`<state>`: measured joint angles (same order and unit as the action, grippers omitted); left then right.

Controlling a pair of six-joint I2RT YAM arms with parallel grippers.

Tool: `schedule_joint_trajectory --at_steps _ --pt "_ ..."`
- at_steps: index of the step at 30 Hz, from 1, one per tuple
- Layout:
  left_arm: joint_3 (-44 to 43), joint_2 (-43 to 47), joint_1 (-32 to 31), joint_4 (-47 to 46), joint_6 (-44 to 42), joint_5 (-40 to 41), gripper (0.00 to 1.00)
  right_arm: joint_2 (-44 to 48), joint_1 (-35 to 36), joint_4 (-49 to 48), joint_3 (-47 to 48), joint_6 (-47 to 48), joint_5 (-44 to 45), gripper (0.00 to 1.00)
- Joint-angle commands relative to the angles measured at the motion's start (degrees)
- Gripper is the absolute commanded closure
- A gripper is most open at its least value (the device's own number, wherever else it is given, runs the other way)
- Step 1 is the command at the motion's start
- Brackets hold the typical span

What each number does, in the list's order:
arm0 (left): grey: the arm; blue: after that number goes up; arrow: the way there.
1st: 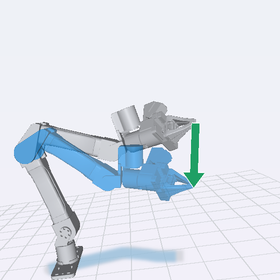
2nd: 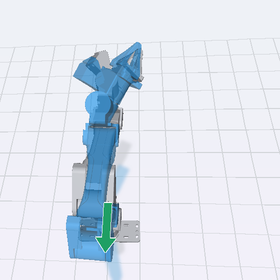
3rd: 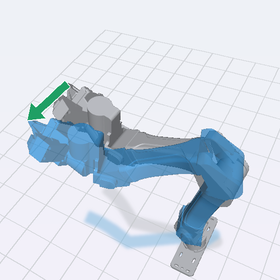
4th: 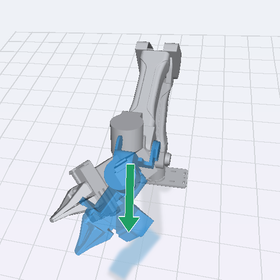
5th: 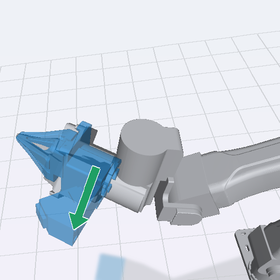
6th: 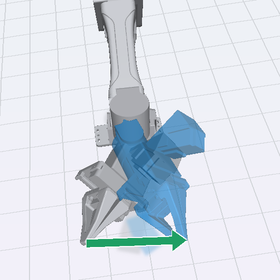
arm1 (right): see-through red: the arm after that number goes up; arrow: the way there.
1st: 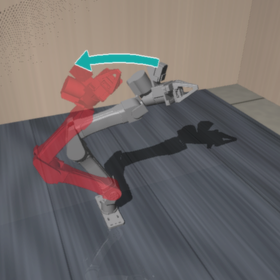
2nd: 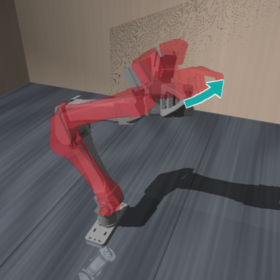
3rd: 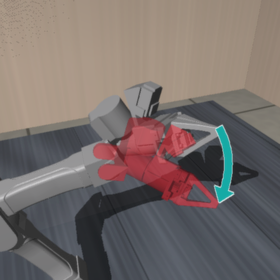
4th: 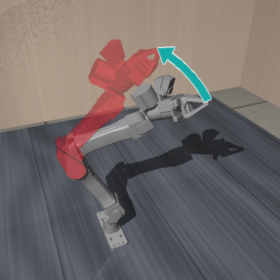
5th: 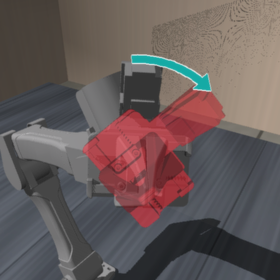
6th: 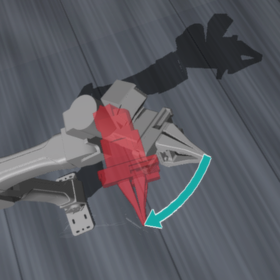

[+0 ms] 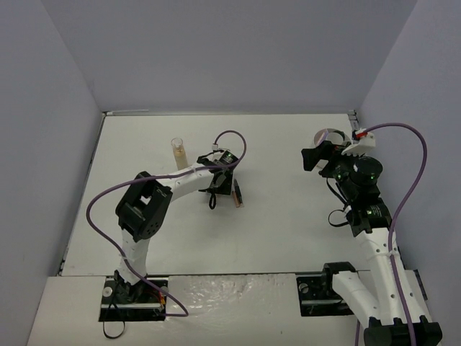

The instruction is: Organize the makeup

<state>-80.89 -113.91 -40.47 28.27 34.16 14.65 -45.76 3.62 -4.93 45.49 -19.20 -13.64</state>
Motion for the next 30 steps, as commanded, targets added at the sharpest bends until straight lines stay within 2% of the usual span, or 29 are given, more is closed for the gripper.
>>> schedule_joint_trajectory --at_steps 1,5,8,13,20,25,30 --pt "-2.7 0.0 0.5 -0.5 2.1 -0.4 0.50 0.9 0.6 -3.0 0.5 0.5 -3.1 0.00" --pt "-1.9 -1.3 0.6 -0.5 2.9 -0.5 0.61 1.0 0.6 -2.4 0.7 0.3 -4.0 0.00" --pt "-0.7 -1.6 0.7 -0.8 3.8 -0.8 0.80 1.0 0.7 -2.0 0.9 0.4 -4.5 0.00" --pt "2.0 0.0 0.9 -2.2 4.4 -1.3 1.00 1.0 0.6 -1.2 1.3 0.7 -5.8 0.00" --pt "6.5 9.1 0.4 -8.0 -0.6 -3.8 1.00 -2.2 0.7 -1.0 3.0 -0.2 -13.6 0.00" --pt "13.3 23.5 -2.0 -21.6 -9.6 -9.8 1.00 -6.9 0.9 -1.1 6.2 -2.2 -23.7 0.00" --pt "15.2 29.7 -5.9 -31.7 -17.0 -14.7 1.00 -13.0 3.5 -1.7 10.7 -3.3 -30.5 0.02"
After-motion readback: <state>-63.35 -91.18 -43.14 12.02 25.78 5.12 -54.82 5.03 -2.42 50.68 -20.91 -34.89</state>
